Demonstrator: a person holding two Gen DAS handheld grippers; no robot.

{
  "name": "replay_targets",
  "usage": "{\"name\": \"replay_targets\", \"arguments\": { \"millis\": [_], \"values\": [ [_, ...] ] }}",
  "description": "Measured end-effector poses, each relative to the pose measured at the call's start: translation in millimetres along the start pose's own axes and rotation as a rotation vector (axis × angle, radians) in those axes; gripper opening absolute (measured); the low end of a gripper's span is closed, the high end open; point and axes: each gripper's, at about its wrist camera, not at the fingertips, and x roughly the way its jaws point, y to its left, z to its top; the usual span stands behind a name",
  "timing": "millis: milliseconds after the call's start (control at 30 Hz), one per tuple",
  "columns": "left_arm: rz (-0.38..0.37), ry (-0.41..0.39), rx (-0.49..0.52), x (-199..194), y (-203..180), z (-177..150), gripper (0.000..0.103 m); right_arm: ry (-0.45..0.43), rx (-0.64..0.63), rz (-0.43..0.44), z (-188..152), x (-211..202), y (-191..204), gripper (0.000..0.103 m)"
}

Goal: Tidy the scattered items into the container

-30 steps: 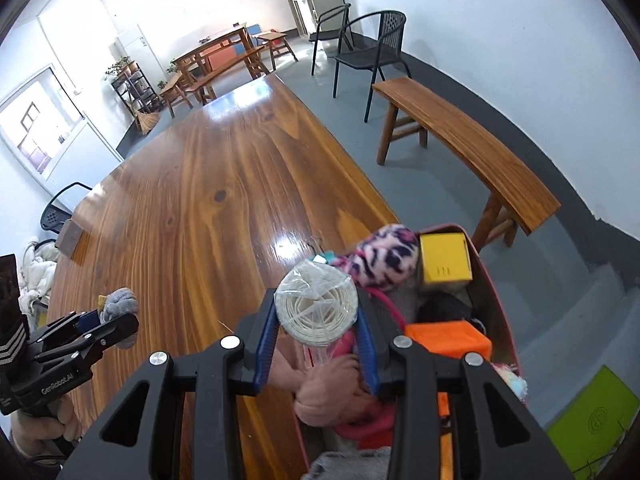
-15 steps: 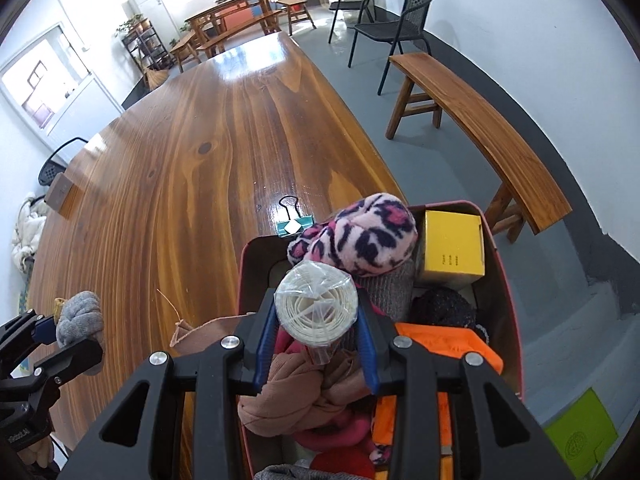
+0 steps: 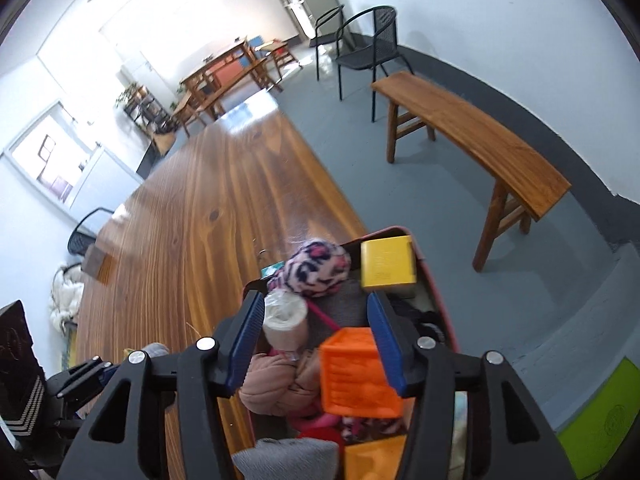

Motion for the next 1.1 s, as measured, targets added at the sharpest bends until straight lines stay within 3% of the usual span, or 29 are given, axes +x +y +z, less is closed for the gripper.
{"name": "replay_targets", "arguments": {
  "millis": [200, 400, 533, 767, 900, 967, 1100],
  "values": [
    [-0.053, 0.034, 0.066, 24.5, -31.6, 6.7, 0.046, -0.027, 0.067, -0.034, -12.3, -24.6, -28.0, 0.058],
    [-0.048, 0.109, 0.083, 61.5, -41.3, 7.0, 0.046, -0.027, 0.109, -0.057, -22.8, -30.8, -52.3, 0.058],
    [-0.031, 0.109, 0.1, 67.7, -44.8, 5.2, 0.047, -0.027, 0.125, -0.063, -27.3, -32.3, -61.8, 0.058],
    [-0.041, 0.118, 0.082, 68.3, -50.5, 6.9, 0.079, -0.017, 0.125, -0.052, -30.1, -29.9, -64.0, 0.058],
    [-0.002, 0.111, 0.056, 62.7, -49.6, 5.4, 0.081, -0.013, 0.12, -0.043, -30.6, -30.9, -62.0, 0.058],
    [0.029, 0.09, 0.029, 55.0, -45.7, 5.8, 0.092, -0.01, 0.115, -0.039, -31.1, -31.6, -62.5, 0.062],
    [0.14, 0.013, 0.005, 28.0, -40.9, 6.8, 0.092, 0.001, 0.089, -0.045, -33.5, -37.4, -57.6, 0.069]
  ]
}}
